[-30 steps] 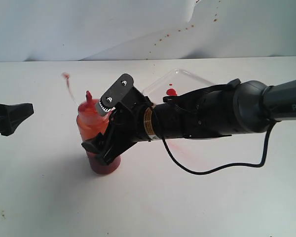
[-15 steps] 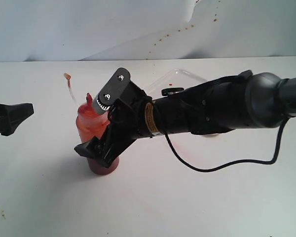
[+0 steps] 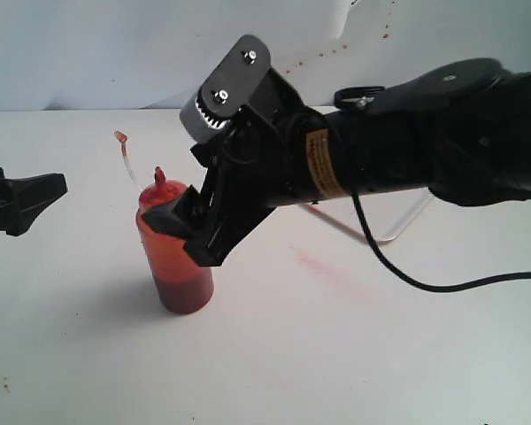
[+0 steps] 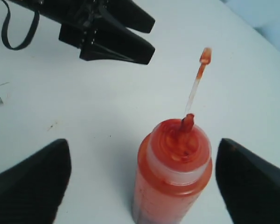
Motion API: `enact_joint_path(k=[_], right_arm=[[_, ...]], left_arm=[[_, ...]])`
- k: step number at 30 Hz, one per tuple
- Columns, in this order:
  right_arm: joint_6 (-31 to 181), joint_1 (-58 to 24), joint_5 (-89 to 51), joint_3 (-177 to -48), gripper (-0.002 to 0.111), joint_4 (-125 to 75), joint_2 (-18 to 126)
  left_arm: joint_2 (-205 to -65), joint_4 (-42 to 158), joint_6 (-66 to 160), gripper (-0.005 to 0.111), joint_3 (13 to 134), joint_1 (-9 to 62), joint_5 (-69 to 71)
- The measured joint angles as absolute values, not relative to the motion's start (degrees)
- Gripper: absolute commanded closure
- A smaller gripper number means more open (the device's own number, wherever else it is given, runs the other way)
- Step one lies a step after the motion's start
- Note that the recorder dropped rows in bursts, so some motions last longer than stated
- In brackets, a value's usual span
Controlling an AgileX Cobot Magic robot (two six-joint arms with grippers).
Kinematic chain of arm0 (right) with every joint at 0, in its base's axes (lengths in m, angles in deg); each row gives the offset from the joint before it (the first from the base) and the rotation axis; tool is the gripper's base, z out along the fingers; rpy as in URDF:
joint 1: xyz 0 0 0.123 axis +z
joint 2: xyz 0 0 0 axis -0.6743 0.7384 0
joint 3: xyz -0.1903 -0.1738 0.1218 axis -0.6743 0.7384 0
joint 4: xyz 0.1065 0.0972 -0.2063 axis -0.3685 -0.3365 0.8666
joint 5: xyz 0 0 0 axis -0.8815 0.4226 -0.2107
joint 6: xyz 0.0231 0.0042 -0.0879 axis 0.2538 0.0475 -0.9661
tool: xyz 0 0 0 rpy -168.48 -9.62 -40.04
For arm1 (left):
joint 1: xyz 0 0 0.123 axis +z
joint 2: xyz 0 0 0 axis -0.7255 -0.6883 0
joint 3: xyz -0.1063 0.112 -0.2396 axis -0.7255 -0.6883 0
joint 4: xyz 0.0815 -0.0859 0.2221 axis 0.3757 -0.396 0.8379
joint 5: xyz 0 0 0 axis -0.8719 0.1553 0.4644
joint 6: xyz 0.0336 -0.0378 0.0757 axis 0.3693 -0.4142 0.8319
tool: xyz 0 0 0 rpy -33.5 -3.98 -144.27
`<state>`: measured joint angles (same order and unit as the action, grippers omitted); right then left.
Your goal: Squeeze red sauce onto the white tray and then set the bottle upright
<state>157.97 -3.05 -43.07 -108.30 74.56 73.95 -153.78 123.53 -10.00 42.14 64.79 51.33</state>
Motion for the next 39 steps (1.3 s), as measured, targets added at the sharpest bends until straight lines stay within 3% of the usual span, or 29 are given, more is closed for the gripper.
enact_joint_path(k=[7, 16, 29, 32, 37, 39], right_arm=[[158.20, -3.05, -30.73, -103.97, 0.108, 74.91, 64.85], [159.51, -3.05, 4.88, -93.01, 0.108, 72.17, 56.61], [177.29, -3.05, 17.01, -83.67, 0.108, 74.00, 46.41], [177.70, -3.05, 20.44, -82.35, 0.108, 70.84, 45.25], [177.70, -3.05, 25.12, -81.72, 0.108, 66.08, 44.19], [177.80, -3.05, 25.34, -81.72, 0.108, 65.60, 44.09]], left_arm=[[-153.78, 123.65, -10.00, 0.007, 42.14, 64.79, 54.20], [-153.70, 126.42, -10.00, 0.007, 42.14, 64.79, 67.29], [-158.29, 127.28, -12.54, 0.010, 42.14, 64.79, 69.83], [-159.44, 126.75, -12.93, 0.031, 42.14, 64.79, 69.83], [-160.20, 126.52, -13.04, 0.107, 42.14, 64.79, 69.83], [-160.20, 126.52, -12.83, 0.106, 41.90, 64.79, 69.83]])
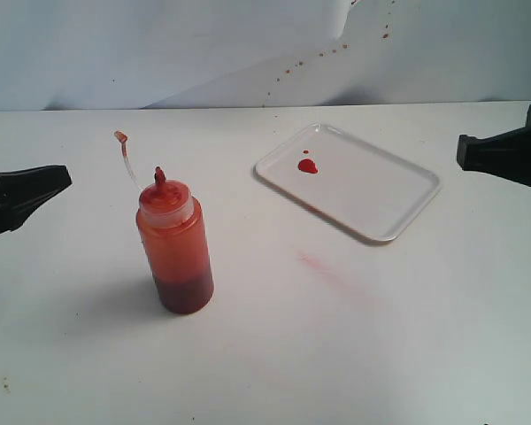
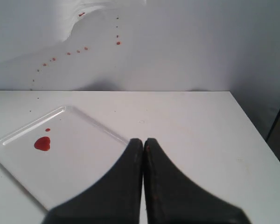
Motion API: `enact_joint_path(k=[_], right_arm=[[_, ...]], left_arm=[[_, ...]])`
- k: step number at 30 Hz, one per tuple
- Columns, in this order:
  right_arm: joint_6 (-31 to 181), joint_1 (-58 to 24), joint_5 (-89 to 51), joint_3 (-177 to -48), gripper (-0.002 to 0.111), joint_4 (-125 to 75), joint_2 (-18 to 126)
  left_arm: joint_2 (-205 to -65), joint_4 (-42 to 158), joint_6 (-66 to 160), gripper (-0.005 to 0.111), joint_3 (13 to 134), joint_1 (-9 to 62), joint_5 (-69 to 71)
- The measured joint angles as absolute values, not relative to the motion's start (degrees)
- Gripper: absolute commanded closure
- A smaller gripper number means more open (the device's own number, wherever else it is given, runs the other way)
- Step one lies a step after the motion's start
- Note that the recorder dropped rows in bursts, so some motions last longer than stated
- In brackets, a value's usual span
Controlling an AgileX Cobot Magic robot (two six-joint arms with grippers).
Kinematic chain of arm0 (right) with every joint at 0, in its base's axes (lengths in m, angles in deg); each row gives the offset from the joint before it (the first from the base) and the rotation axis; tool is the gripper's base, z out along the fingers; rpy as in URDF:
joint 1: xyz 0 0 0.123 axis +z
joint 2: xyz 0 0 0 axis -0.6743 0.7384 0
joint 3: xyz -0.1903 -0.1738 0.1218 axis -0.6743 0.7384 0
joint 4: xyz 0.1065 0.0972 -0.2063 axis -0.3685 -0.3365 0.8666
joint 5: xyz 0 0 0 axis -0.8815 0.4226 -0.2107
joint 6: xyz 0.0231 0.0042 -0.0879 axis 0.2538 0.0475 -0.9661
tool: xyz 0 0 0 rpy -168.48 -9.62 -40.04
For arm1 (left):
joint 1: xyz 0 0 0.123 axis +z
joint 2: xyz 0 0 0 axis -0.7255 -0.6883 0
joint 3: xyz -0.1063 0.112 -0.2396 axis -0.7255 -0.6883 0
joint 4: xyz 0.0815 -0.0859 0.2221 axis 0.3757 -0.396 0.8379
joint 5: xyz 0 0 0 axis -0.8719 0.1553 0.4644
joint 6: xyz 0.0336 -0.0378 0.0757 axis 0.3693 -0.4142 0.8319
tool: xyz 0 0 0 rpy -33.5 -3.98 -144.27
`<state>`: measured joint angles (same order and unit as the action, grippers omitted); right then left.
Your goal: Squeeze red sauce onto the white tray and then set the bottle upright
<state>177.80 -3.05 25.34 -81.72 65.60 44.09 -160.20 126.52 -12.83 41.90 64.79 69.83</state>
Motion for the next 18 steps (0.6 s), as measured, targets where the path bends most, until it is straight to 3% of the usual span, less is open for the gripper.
enact_joint_path(k=[18], right_arm=[[177.80, -3.05, 25.70, -81.72, 0.108, 65.23, 44.09]], left_arm=[[-160.31, 126.25, -11.63, 0.107, 41.48, 64.79, 69.83]])
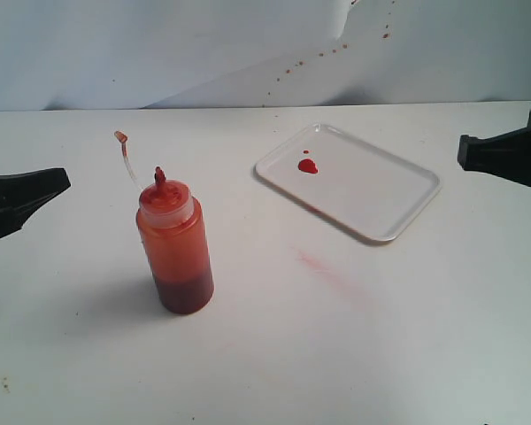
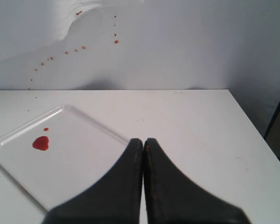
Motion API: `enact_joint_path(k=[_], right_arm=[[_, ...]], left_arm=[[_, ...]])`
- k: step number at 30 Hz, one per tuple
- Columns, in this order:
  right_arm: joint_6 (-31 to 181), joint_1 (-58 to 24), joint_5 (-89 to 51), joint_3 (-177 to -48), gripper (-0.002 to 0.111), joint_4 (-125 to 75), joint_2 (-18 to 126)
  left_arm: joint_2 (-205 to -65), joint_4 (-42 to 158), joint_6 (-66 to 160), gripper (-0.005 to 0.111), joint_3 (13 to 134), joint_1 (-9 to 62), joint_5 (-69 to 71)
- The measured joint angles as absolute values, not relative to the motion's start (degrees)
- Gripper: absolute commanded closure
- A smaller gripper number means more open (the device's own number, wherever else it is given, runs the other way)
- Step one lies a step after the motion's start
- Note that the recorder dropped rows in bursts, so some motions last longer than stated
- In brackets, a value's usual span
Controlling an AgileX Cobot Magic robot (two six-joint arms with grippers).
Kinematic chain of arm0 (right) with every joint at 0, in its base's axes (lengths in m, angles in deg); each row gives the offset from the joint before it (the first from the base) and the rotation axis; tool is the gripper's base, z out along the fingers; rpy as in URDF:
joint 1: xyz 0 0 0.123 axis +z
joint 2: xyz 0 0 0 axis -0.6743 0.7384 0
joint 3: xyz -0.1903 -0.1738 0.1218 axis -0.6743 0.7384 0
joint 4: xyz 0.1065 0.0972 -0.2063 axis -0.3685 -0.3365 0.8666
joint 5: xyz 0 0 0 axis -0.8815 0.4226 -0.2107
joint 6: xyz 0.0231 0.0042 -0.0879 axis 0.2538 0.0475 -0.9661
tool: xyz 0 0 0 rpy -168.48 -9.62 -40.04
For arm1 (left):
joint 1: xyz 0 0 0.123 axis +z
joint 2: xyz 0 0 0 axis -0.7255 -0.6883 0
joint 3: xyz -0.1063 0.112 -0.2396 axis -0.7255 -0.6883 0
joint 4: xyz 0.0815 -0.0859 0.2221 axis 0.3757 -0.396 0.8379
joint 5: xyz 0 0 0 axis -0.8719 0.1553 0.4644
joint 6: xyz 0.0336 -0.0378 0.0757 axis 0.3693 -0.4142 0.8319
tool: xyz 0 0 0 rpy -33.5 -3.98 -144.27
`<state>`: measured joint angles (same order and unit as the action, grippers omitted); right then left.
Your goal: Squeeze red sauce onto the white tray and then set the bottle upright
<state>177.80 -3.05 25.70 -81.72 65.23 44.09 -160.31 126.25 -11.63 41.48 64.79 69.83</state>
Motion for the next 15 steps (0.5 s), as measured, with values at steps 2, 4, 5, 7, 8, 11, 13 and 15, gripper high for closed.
enact_joint_path(k=[2, 4, 5, 7, 8, 11, 13, 15], right_arm=[[177.80, -3.05, 25.70, -81.72, 0.108, 65.23, 44.09], [177.80, -3.05, 25.70, -81.72, 0.108, 65.23, 44.09], [177.80, -3.05, 25.70, -81.72, 0.108, 65.23, 44.09], [177.80, -3.05, 25.70, -81.72, 0.108, 65.23, 44.09], [177.80, -3.05, 25.70, -81.72, 0.108, 65.23, 44.09], [177.80, -3.05, 25.70, -81.72, 0.108, 65.23, 44.09], [177.80, -3.05, 25.70, -81.72, 0.108, 65.23, 44.09], [177.80, -3.05, 25.70, -81.72, 0.108, 65.23, 44.09]], left_arm=[[-160.31, 126.25, -11.54, 0.107, 41.48, 64.79, 69.83], [-160.31, 126.25, -11.01, 0.107, 41.48, 64.79, 69.83], [-160.31, 126.25, -10.90, 0.107, 41.48, 64.79, 69.88], [-160.31, 126.25, -10.93, 0.107, 41.48, 64.79, 69.98], [-160.31, 126.25, -10.88, 0.107, 41.48, 64.79, 70.11], [-160.31, 126.25, -10.77, 0.107, 41.48, 64.79, 70.11], [-160.31, 126.25, -10.62, 0.107, 41.48, 64.79, 70.11], [-160.31, 126.25, -10.63, 0.107, 41.48, 64.79, 70.11]])
